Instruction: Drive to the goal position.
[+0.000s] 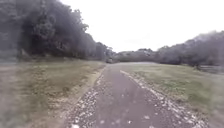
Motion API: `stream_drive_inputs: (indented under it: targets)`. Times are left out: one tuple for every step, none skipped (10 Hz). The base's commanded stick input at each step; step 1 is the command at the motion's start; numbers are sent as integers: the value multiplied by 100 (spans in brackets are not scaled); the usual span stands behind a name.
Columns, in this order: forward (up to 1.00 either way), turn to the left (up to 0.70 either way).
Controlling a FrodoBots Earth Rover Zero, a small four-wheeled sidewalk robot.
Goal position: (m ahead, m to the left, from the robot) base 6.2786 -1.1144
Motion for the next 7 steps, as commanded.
stream_drive_inputs:
  targets:
    - [45, -1]
    - [45, 0]
    - [45, 0]
    - [45, 0]
    - [45, 0]
    - [45, 0]
    - [45, 0]
